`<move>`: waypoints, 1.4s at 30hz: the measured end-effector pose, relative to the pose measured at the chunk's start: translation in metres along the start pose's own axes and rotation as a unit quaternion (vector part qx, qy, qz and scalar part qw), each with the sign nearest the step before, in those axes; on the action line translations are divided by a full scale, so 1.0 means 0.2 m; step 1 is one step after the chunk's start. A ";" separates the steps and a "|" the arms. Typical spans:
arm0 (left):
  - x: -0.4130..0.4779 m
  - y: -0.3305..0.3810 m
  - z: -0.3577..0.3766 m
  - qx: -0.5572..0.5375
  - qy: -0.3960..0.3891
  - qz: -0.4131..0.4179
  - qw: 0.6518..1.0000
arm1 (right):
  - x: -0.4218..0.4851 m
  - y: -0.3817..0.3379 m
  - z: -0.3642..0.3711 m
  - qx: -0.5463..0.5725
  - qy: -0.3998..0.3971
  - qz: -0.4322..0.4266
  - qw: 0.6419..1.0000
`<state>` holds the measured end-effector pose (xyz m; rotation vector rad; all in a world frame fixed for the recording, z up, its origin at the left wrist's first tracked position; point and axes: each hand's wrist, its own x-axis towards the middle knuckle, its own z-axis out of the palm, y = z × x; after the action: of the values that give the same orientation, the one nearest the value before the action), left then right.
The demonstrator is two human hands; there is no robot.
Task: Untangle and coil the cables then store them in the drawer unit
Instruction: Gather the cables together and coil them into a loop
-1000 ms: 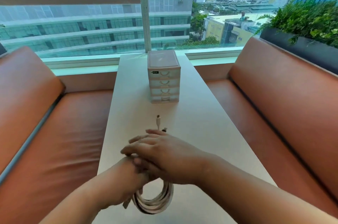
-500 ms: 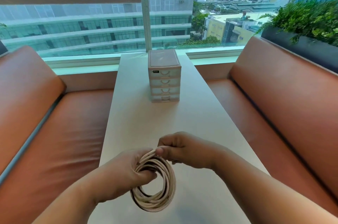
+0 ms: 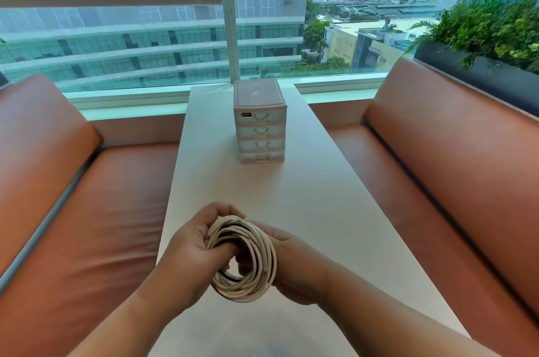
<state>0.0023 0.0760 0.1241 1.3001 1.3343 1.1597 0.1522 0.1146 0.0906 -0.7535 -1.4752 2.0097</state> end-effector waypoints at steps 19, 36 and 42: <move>0.03 0.00 -0.03 0.225 0.073 0.081 0.968 | 0.03 -0.02 -0.08 -0.209 0.046 0.005 0.977; 0.07 -0.07 0.04 0.306 0.193 0.080 0.929 | 0.07 0.03 0.05 -0.103 0.255 0.030 0.961; 0.07 -0.06 0.04 0.312 0.190 0.087 0.927 | 0.10 0.08 0.04 -0.070 0.291 0.032 0.954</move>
<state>0.0082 0.0904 0.1101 1.7259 2.0199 1.1941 0.1303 0.1182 0.0741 -1.3309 -1.2494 1.5366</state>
